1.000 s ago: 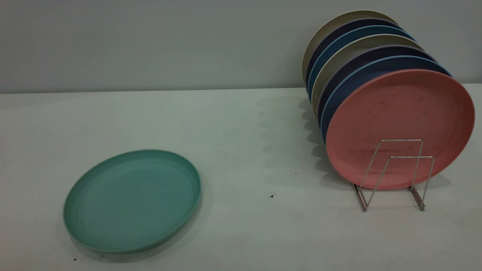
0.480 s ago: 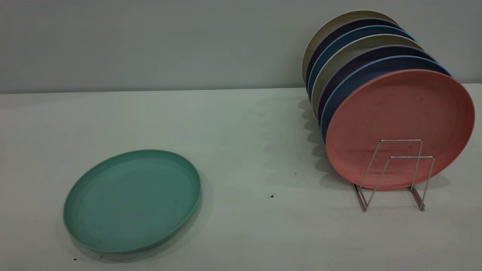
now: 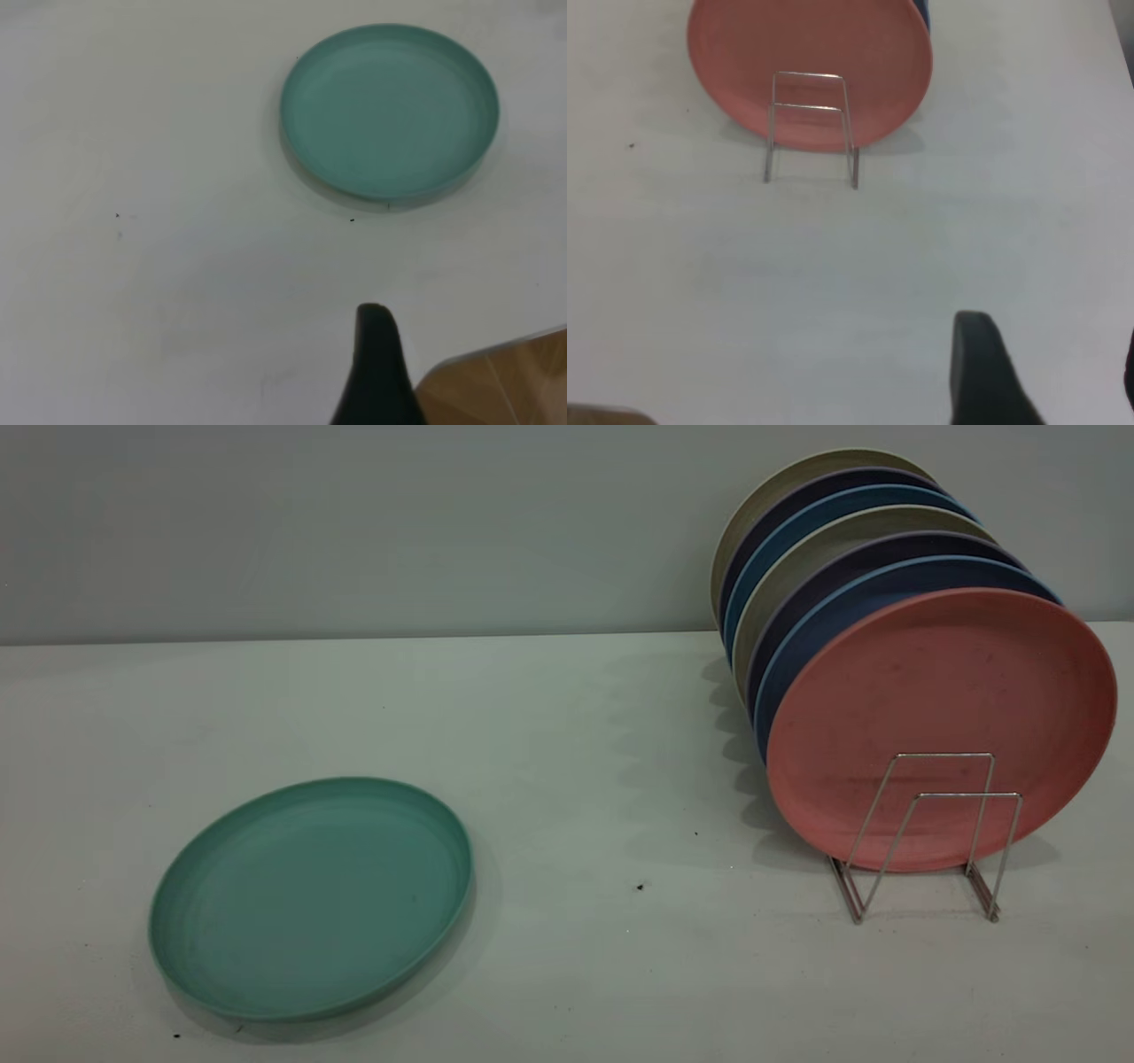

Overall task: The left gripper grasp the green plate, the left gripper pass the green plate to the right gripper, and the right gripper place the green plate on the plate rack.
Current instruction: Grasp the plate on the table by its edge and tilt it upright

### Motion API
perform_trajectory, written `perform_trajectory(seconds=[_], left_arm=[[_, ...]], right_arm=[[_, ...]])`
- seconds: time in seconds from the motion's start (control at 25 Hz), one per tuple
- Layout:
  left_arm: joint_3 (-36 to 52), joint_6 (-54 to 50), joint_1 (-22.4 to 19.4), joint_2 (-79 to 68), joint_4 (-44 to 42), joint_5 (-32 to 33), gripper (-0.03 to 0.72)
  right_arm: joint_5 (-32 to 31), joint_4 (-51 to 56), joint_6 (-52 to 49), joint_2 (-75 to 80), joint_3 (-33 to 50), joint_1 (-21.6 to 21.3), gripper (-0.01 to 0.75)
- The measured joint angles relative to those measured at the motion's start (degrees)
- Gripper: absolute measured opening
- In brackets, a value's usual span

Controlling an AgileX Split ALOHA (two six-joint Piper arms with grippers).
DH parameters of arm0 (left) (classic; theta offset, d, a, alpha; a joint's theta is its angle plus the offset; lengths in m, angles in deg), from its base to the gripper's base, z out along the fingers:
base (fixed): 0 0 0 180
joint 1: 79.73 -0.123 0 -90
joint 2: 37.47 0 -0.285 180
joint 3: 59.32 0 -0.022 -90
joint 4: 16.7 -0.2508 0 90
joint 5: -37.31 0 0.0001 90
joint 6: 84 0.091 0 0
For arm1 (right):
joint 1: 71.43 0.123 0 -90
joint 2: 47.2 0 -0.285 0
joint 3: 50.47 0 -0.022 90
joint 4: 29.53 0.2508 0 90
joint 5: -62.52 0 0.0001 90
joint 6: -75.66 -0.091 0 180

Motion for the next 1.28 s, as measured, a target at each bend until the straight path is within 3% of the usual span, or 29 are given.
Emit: perform_trajectory(seconds=[0.16,0.36,0.6,0.8,0.92,1.12,1.28], left_arm=[[0.0,-0.7,0.0,0.0,0.0,0.0,0.581],[-1.4,-9.3,0.0,-4.3,-0.8,-0.2,0.581],[-8.4,-13.1,0.0,-20.2,-1.1,-6.1,0.581],[-14.3,-13.1,0.0,-35.5,-1.2,-11.4,0.581],[-17.3,-13.1,0.0,-43.4,-1.2,-14.3,0.581],[-22.7,-13.1,0.0,-56.7,0.8,-19.9,0.579],[-27.2,-11.5,0.0,-66.4,1.6,-20.8,0.565]], right_arm=[[0.0,0.0,0.0,0.0,0.0,0.0,0.400],[1.0,0.6,0.7,2.9,-0.8,0.0,0.424],[10.2,1.0,2.9,20.2,-5.1,0.0,0.499],[13.6,3.4,6.6,35.4,-13.9,0.0,0.511],[17.8,8.6,12.7,42.4,-17.0,0.0,0.511],[21.8,26.3,28.8,55.2,-18.7,0.4,0.511],[28.1,38.4,39.5,64.0,-19.7,6.8,0.511]])
